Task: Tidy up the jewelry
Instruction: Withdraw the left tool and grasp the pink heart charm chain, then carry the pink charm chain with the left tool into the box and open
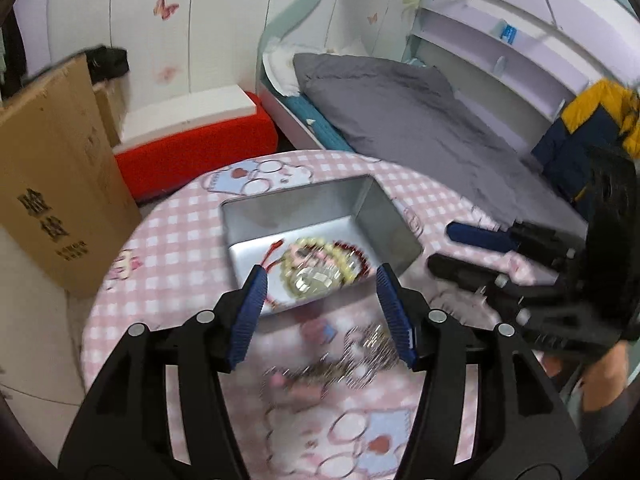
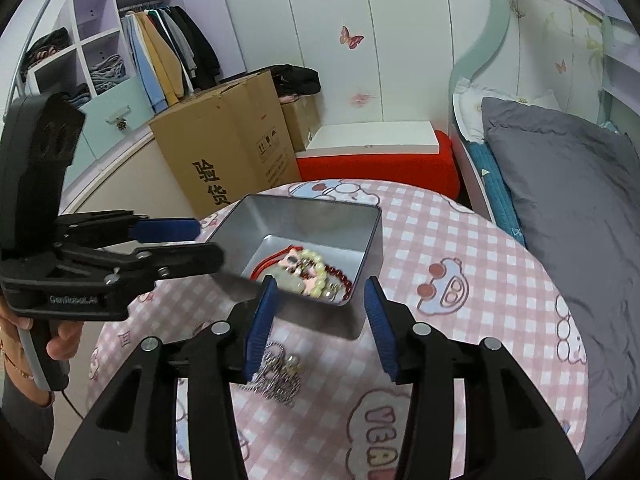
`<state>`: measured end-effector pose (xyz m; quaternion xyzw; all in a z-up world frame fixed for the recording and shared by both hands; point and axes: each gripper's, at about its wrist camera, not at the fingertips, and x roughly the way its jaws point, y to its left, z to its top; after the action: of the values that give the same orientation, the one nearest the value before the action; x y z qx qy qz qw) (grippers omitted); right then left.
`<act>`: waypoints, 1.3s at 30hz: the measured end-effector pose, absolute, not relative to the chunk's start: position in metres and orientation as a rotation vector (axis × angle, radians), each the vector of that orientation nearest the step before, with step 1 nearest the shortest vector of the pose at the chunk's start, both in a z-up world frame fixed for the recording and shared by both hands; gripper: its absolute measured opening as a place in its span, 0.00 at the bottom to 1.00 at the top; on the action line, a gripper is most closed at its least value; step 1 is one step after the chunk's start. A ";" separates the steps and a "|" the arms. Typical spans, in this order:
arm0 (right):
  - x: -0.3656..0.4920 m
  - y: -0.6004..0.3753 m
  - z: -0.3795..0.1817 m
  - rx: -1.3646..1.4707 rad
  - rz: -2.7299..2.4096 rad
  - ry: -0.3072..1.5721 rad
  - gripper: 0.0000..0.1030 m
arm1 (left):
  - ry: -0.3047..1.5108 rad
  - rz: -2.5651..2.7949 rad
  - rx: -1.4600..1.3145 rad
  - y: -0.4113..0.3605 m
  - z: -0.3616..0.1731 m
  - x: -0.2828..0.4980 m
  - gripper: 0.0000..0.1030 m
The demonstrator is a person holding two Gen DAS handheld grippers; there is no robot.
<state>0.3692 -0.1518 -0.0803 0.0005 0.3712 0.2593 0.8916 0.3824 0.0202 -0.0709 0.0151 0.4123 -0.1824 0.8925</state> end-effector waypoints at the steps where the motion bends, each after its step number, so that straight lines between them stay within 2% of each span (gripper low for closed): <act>1: 0.363 -0.152 -0.081 -0.002 0.540 0.771 0.42 | 0.847 -0.364 0.054 0.021 -0.073 0.376 0.56; 10: 0.331 -0.147 -0.099 -0.020 0.559 0.803 0.44 | 0.842 -0.328 0.157 0.021 -0.119 0.330 0.57; 19: 0.318 -0.145 -0.112 -0.012 0.566 0.825 0.46 | 0.874 -0.303 0.156 0.014 -0.143 0.330 0.57; 25: 0.318 -0.145 -0.117 -0.006 0.567 0.834 0.46 | 0.922 -0.292 0.153 0.015 -0.155 0.338 0.36; 27: 0.318 -0.145 -0.119 -0.002 0.569 0.836 0.47 | 0.924 -0.294 0.143 0.017 -0.157 0.340 0.33; 29: 0.318 -0.145 -0.121 -0.004 0.569 0.839 0.47 | 0.923 -0.298 0.146 0.016 -0.158 0.339 0.26; 39: 0.315 -0.132 -0.125 -0.029 0.578 0.844 0.47 | 0.917 -0.365 0.007 0.044 -0.143 0.336 0.26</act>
<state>0.3149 -0.1320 -0.1249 -0.0139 0.4039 0.2766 0.8719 0.3359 0.0443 -0.1432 0.0034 0.4400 -0.1752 0.8807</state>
